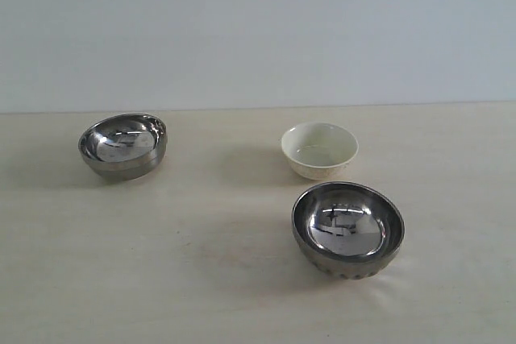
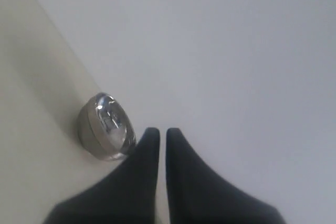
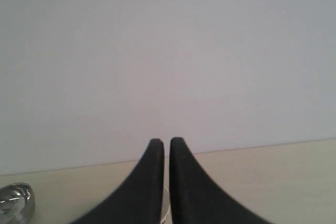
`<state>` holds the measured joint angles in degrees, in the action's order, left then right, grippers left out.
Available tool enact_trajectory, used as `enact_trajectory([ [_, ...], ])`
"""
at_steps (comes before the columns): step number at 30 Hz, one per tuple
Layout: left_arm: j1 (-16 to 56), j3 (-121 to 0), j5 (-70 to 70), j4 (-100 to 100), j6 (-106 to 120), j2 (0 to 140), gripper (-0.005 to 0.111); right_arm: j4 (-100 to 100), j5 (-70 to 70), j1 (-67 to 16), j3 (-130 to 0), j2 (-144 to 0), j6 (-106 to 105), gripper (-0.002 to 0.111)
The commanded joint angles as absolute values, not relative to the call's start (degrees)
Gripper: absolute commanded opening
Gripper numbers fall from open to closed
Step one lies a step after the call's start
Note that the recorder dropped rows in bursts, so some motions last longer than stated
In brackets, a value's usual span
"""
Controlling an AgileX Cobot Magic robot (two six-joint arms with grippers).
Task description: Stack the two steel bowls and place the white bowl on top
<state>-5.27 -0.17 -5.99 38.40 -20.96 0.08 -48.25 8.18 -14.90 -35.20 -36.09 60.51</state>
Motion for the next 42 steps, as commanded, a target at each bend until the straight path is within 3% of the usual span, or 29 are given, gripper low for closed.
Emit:
enact_trajectory([
  [1,-5.45,0.00,-9.95,41.48,-21.54,0.00,0.004,-48.37,8.37,-14.54,-35.58,-36.15,60.46,0.000],
  [6,-5.45,-1.06,-7.47,41.85,-8.79,0.00,0.004,-48.37,8.47,-14.54,-35.58,-36.15,60.45,0.000],
  [12,-5.45,-16.04,-7.77,41.41,-3.39,7.15,0.004,-48.37,8.47,-14.54,-35.58,-36.15,60.45,0.000],
  [19,-5.45,-42.75,-25.55,40.88,13.42,32.48,0.004,-48.37,8.47,-14.54,-35.58,-36.15,60.45,0.000],
  [25,-5.45,-62.07,-39.37,32.47,12.01,53.59,0.004,-48.37,8.47,-14.54,-35.58,-36.15,60.45,0.000],
  [34,-5.45,-76.71,-46.56,20.46,8.13,77.62,0.006,-46.25,8.47,-14.54,-35.58,-36.15,60.35,0.000],
  [37,-5.45,-78.02,-44.20,18.10,8.13,84.02,0.020,-45.59,8.47,-14.54,-35.58,-36.15,59.38,0.000],
  [42,-5.45,-79.46,-41.49,19.35,9.23,94.92,0.060,-45.59,8.36,-14.54,-35.58,-36.15,59.36,0.000],
])
